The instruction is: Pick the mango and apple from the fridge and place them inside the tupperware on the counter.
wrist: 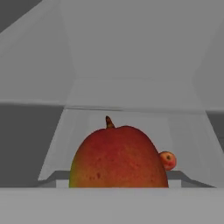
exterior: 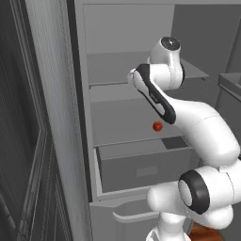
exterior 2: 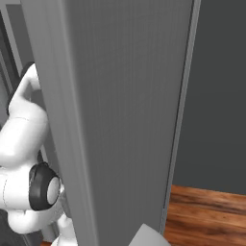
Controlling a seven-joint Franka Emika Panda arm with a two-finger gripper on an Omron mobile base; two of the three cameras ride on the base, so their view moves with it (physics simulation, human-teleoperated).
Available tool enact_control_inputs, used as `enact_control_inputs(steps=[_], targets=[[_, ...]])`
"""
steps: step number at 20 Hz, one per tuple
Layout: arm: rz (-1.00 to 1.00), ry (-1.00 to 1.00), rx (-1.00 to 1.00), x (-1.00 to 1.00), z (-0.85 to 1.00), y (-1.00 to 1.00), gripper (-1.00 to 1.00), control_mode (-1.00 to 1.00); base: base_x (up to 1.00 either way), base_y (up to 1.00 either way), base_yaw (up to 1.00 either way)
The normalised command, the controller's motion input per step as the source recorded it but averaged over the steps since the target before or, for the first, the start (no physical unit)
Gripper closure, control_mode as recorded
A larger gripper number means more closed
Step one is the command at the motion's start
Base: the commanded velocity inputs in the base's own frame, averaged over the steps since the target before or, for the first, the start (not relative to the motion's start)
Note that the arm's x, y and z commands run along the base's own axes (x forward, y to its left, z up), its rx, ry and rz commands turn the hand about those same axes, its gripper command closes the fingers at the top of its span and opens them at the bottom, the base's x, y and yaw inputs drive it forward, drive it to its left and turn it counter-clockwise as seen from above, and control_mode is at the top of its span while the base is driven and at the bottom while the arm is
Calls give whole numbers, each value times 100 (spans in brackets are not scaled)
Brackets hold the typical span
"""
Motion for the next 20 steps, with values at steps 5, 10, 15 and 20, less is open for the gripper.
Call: enact_control_inputs(steps=[5, 10, 15, 20], targets=[[0, -8, 0, -89, 0, -12, 100, -100, 0, 0, 0], [0, 0, 0, -66, 0, 0, 100, -100, 0, 0, 0], [0, 0, 0, -28, 0, 0, 100, 100, -44, 0, 0], [0, 0, 0, 0, 0, 0, 100, 100, -86, 0, 0]])
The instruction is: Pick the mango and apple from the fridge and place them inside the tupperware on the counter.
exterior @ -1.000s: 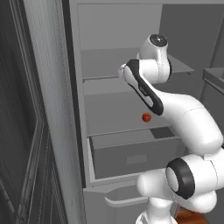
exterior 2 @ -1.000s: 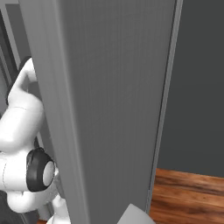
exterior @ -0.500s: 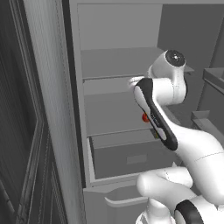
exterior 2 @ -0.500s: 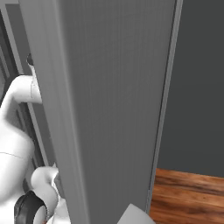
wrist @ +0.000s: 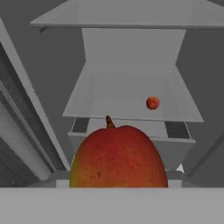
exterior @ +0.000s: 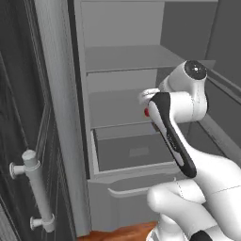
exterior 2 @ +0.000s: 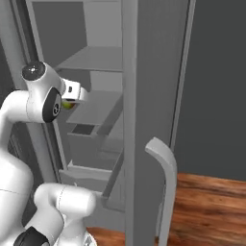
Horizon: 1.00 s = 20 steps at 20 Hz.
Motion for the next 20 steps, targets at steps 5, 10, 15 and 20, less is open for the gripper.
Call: enact_control_inputs(steps=[5, 10, 15, 20], targets=[[0, 0, 0, 0, 0, 0, 100, 100, -100, 0, 0], [0, 0, 0, 0, 0, 0, 100, 100, -100, 0, 0], [0, 0, 0, 0, 0, 0, 100, 100, -100, 0, 0], [0, 0, 0, 0, 0, 0, 100, 100, -95, 0, 1]])
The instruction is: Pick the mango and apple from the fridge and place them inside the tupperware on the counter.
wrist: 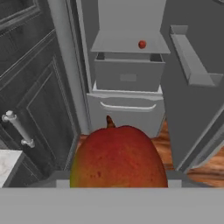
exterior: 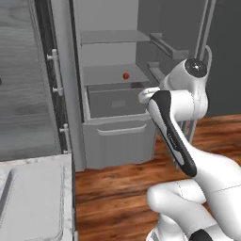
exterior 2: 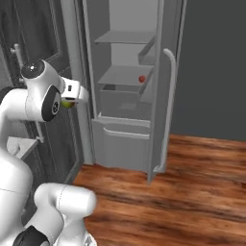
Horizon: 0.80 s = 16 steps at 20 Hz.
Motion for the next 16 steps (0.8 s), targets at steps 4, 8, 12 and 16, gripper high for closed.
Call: enact_control_inputs(steps=[4, 8, 12, 16], targets=[[0, 0, 0, 0, 0, 0, 100, 100, -53, -2, 22], [0, 0, 0, 0, 0, 0, 100, 100, -21, -2, 31], [0, 0, 0, 0, 0, 0, 100, 100, -10, 0, 32], [0, 0, 0, 0, 0, 0, 100, 100, -14, 0, 33]])
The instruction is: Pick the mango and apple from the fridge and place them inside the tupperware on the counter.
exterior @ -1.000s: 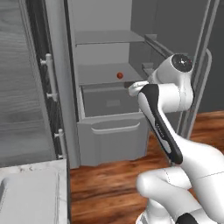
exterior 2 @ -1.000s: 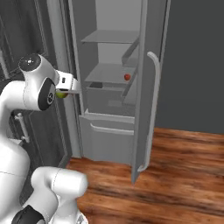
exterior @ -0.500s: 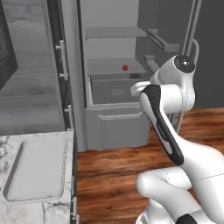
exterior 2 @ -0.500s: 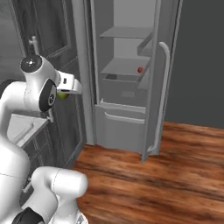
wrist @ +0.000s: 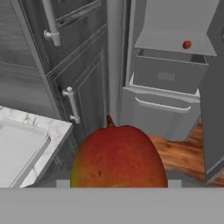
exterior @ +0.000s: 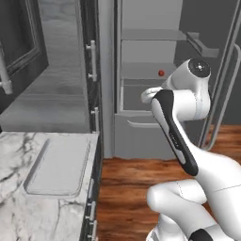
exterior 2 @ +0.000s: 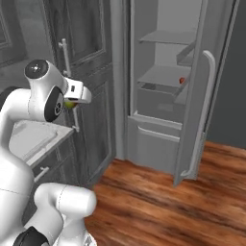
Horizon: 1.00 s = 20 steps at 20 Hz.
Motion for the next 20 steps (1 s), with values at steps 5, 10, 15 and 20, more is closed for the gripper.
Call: enact_control_inputs(steps=[5, 10, 15, 20], targets=[[0, 0, 0, 0, 0, 0, 100, 100, -20, -3, 33], [0, 0, 0, 0, 0, 0, 100, 100, -17, -16, 37], [0, 0, 0, 0, 0, 0, 100, 100, 0, -28, 48], [0, 0, 0, 0, 0, 0, 100, 100, 2, -41, 54]])
